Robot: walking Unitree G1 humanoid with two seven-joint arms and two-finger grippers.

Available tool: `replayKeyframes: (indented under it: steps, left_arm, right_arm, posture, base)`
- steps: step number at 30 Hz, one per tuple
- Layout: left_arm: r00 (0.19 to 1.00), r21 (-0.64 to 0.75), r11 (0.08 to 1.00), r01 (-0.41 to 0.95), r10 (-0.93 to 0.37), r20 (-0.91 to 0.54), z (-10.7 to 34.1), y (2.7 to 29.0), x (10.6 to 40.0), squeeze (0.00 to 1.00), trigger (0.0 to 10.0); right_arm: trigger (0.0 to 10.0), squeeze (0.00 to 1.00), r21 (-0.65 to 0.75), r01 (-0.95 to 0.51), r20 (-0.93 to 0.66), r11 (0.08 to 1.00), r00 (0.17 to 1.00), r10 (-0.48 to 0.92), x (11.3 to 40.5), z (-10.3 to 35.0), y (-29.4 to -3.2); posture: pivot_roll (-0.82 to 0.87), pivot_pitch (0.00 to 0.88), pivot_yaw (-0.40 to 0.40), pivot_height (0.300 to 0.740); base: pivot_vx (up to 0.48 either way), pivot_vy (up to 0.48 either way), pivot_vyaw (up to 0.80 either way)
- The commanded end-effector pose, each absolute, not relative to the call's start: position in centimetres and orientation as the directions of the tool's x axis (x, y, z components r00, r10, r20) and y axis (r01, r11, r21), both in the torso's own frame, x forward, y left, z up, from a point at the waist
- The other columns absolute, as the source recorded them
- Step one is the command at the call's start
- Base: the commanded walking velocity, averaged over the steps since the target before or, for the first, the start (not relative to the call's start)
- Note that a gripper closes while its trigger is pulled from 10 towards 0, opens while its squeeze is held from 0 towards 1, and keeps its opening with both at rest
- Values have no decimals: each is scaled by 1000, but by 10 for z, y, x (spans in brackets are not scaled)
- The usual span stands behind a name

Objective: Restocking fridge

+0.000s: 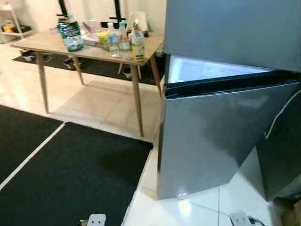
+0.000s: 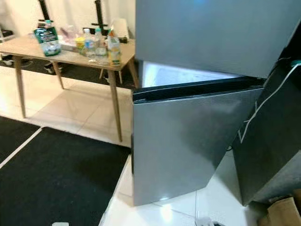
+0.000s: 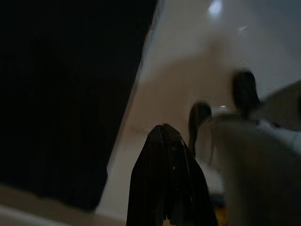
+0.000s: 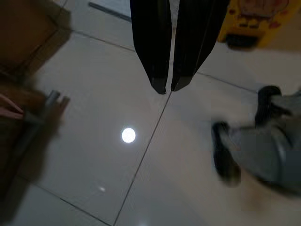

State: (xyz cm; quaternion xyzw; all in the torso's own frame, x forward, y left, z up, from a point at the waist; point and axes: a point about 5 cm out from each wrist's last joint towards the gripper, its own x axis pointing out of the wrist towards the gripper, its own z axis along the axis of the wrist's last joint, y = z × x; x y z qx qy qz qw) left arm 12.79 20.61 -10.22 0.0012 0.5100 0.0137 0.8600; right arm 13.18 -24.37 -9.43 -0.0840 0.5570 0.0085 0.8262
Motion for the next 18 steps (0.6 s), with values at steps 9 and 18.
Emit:
replayKeyframes:
  steps: [9,18]
  left_arm:
    - [478,16,1000,-14,21,-878,-103,205,127,0,10000]
    - [488,20,999,-31,33,-872,-102,206,130,0,10000]
  right_arm:
    - [10000,0,-132,-100,-908,986,411,-80,143,-92,-240]
    - [10000,0,-148,28,-883,989,446,-144,149,-87,-247]
  posture:
    - [-92,0,0,735]
    - [-93,0,2,735]
  base:
    - [372,0,0]
    - [250,0,0]
